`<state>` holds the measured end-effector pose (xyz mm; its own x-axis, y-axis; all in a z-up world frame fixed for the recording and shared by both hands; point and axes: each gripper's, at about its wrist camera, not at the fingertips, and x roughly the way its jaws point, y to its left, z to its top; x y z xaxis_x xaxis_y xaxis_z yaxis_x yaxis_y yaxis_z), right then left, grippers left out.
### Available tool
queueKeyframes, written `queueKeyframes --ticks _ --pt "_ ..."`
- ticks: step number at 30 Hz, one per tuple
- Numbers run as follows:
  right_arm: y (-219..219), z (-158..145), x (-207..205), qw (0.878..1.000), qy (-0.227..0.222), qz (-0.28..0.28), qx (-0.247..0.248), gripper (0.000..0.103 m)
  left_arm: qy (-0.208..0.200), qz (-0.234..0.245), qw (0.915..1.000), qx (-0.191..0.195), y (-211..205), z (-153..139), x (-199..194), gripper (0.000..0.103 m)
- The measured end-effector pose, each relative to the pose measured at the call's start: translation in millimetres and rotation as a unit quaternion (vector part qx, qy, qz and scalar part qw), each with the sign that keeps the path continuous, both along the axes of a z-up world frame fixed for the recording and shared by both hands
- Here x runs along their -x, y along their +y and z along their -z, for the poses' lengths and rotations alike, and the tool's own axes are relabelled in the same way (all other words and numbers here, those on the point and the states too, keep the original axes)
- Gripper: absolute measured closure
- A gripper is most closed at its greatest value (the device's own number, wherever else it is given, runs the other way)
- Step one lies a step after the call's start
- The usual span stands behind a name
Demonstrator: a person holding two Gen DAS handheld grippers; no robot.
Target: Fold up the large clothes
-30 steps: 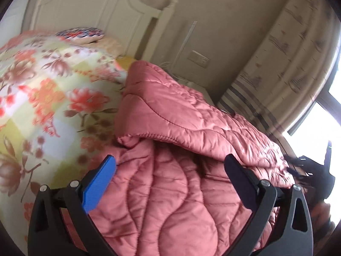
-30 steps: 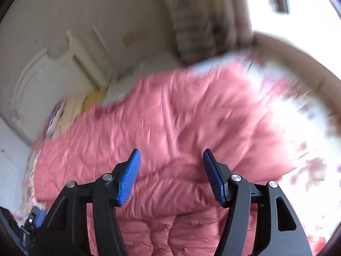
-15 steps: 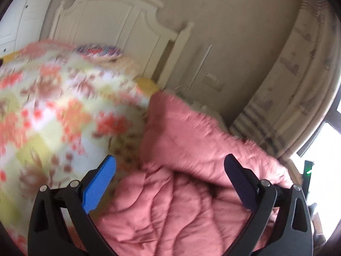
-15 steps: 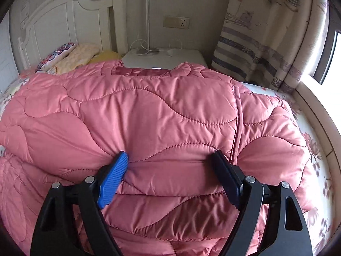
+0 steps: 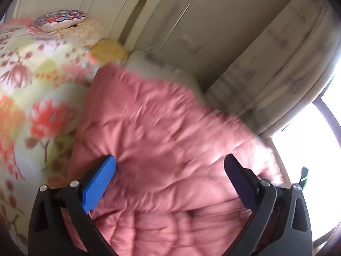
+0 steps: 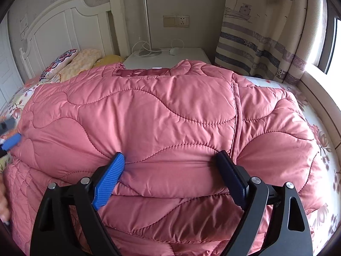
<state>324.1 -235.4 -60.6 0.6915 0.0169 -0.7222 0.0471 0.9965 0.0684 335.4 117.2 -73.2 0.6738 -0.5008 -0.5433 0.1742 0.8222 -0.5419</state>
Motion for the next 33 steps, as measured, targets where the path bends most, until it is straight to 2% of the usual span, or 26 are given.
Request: queueKeyframes --ticks 2,4,6,7,9,10,11,13,15,16,18,19,20,22,23,25,28,29,30,32,33 --pt "1 0 0 1.0 0.0 0.0 0.001 0.018 -0.017 -0.019 0.9994 0.023 15 -19 -7 0.002" --pt "0 0 0 1.0 0.0 0.0 0.0 0.018 -0.013 -0.023 0.9992 0.031 19 -25 -24 0.002" --pt "0 0 0 1.0 0.0 -0.001 -0.002 0.018 0.02 -0.011 0.9994 0.026 15 -11 -46 0.002" --pt "0 0 1 1.0 0.0 -0.001 -0.003 0.018 0.052 -0.007 0.9985 0.014 10 5 -59 0.002" --pt "0 0 1 1.0 -0.001 -0.002 -0.006 0.017 0.082 0.006 0.9965 -0.014 1 30 -74 0.003" --pt "-1 0 1 1.0 -0.001 -0.003 -0.008 0.017 0.068 0.005 0.997 -0.036 -4 29 -74 0.002" --pt "-1 0 1 1.0 -0.001 -0.003 -0.009 0.017 0.073 0.001 0.996 -0.051 -8 23 -75 0.002" --pt "-1 0 1 1.0 0.0 -0.003 -0.011 0.017 0.076 -0.001 0.9967 -0.03 -9 7 -79 0.003" --pt "-2 1 0 1.0 0.001 -0.004 -0.014 0.017 0.046 -0.004 0.9989 0.002 -4 -16 -83 0.002" --pt "-2 1 0 1.0 0.001 -0.004 -0.014 0.017 0.034 -0.013 0.9993 -0.005 -4 -25 -87 0.002" --pt "-3 1 0 1.0 0.001 -0.004 -0.015 0.017 0.038 -0.018 0.9987 -0.028 -7 -27 -102 0.002" --pt "-3 1 1 1.0 0.0 -0.004 -0.015 0.017 0.053 -0.017 0.9976 -0.041 -10 -21 -112 0.002" --pt "-3 1 1 1.0 0.0 -0.004 -0.015 0.017 0.086 -0.016 0.9945 -0.057 -12 -5 -127 0.002" --pt "-3 1 1 1.0 -0.001 -0.005 -0.017 0.017 0.134 -0.011 0.9892 -0.06 -12 22 -143 0.003" --pt "-3 0 1 1.0 -0.002 -0.01 -0.02 0.017 0.118 -0.017 0.9907 -0.066 -13 20 -143 0.002" --pt "-4 0 1 1.0 -0.001 -0.009 -0.022 0.017 0.121 -0.023 0.9893 -0.078 -18 10 -142 0.002" --pt "-5 1 1 1.0 0.0 -0.01 -0.026 0.017 0.074 -0.031 0.9952 -0.055 -12 -10 -131 0.002" --pt "-6 1 1 1.0 0.0 -0.01 -0.027 0.017 0.071 -0.04 0.9946 -0.064 -9 -10 -129 0.002" --pt "-5 1 1 1.0 0.0 -0.01 -0.027 0.017 0.084 -0.053 0.9911 -0.089 -8 -3 -133 0.002" --pt "-5 1 2 1.0 -0.001 -0.011 -0.028 0.017 0.112 -0.042 0.9868 -0.109 -10 19 -141 0.002" --pt "-4 1 2 0.999 -0.002 -0.013 -0.03 0.017 0.1 -0.041 0.987 -0.119 -12 18 -138 0.002"
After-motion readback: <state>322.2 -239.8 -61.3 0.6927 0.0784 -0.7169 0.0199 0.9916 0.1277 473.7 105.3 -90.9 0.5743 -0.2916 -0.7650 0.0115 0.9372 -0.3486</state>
